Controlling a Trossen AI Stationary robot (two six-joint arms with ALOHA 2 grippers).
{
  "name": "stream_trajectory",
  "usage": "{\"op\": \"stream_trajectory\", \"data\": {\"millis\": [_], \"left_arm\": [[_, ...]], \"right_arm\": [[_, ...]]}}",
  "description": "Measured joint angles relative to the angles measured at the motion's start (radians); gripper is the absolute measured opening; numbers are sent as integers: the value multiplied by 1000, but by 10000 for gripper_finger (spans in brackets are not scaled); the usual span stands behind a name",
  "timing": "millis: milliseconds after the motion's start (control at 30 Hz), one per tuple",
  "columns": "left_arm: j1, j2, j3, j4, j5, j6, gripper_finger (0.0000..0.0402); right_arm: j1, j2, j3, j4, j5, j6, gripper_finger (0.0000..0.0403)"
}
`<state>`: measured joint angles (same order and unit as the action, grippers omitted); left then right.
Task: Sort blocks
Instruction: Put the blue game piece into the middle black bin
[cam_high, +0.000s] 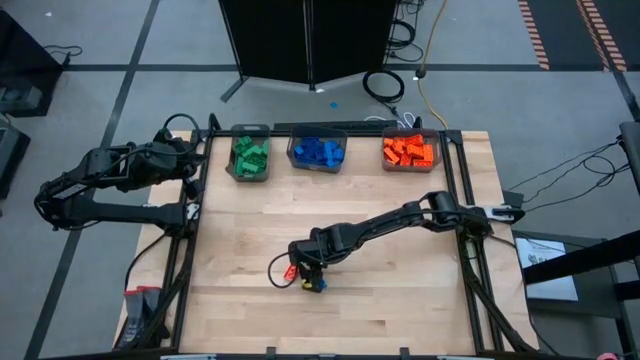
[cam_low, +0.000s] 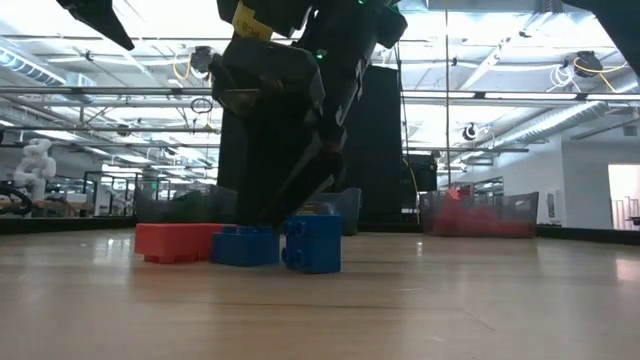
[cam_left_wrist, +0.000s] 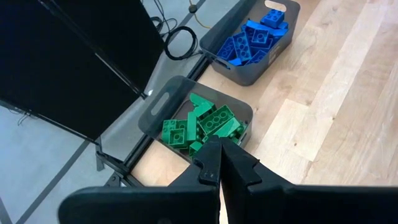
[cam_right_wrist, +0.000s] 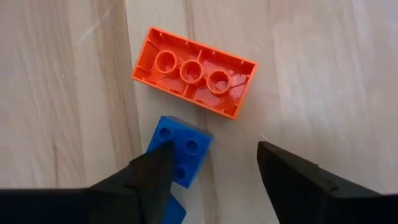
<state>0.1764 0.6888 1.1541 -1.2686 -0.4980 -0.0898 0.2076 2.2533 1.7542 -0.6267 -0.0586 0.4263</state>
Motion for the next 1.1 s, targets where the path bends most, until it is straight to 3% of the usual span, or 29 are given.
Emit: {"op": "stream_trajectory", "data": {"millis": [267, 600, 900, 1100], "left_arm": [[0, 0, 0, 5, 0, -2, 0], [0, 0, 0, 3, 0, -2, 0], [0, 0, 0, 3, 0, -1, 0], [0, 0, 0, 3, 4, 0, 0]], "right_arm": [[-27, -26, -2, -49, -3, 21, 225], [12, -54, 0, 70, -78, 183, 237], [37, -49, 0, 33, 28, 217, 245], [39, -40, 0, 6, 28, 212, 257]]}}
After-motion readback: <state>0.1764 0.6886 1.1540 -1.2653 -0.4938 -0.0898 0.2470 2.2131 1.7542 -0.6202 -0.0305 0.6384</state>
